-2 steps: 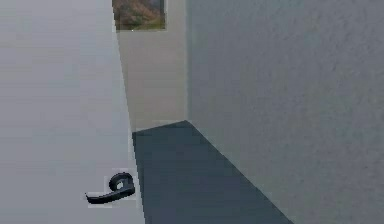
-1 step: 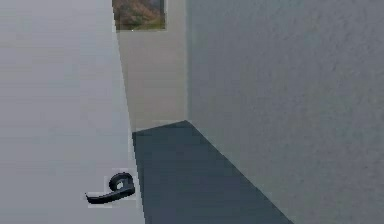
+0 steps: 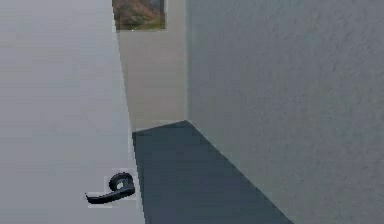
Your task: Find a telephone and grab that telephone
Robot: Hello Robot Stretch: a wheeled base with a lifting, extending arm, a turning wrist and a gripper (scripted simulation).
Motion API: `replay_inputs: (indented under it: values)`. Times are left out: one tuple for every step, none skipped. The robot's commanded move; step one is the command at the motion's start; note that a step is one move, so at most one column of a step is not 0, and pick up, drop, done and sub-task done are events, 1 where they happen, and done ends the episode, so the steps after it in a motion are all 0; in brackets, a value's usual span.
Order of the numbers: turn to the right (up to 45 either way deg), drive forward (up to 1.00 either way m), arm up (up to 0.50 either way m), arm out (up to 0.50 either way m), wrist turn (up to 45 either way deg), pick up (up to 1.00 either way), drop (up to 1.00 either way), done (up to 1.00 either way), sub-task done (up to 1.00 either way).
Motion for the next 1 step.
replay_inputs:
  values:
    - [0.0, 0.00, 0.00, 0.50, 0.0, 0.00, 0.00, 0.00, 0.00]
